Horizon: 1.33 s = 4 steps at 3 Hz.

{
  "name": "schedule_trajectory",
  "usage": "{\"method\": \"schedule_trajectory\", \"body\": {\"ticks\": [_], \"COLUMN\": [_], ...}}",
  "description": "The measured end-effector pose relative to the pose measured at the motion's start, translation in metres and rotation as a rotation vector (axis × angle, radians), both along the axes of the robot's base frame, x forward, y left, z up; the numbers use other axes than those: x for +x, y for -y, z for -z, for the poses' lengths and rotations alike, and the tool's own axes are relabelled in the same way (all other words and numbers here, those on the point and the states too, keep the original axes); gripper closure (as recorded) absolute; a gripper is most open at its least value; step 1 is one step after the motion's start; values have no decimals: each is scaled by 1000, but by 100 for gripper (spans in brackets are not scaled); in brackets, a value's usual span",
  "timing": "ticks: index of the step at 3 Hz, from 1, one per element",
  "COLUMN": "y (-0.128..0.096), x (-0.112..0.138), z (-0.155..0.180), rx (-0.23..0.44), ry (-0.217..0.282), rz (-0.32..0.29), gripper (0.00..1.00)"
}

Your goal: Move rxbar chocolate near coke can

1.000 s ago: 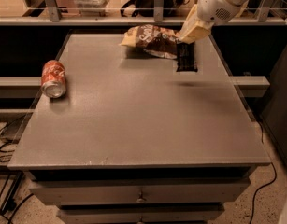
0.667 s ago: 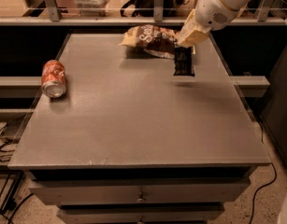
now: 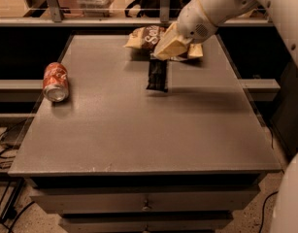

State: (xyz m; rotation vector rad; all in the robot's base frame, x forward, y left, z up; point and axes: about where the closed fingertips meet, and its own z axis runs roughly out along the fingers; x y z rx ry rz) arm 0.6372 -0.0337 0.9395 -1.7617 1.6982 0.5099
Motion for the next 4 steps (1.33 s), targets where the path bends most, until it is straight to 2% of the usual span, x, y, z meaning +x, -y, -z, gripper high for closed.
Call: {"method": "schedule_trajectory", "body": {"ticks": [2, 3, 4], "y": [-97, -139, -172], "x": [-27, -42, -52], "z": [-13, -13, -9], "rx": [304, 381, 366], "ry": [-182, -236, -219], "rz": [-157, -209, -192], "gripper": [100, 100, 100]}}
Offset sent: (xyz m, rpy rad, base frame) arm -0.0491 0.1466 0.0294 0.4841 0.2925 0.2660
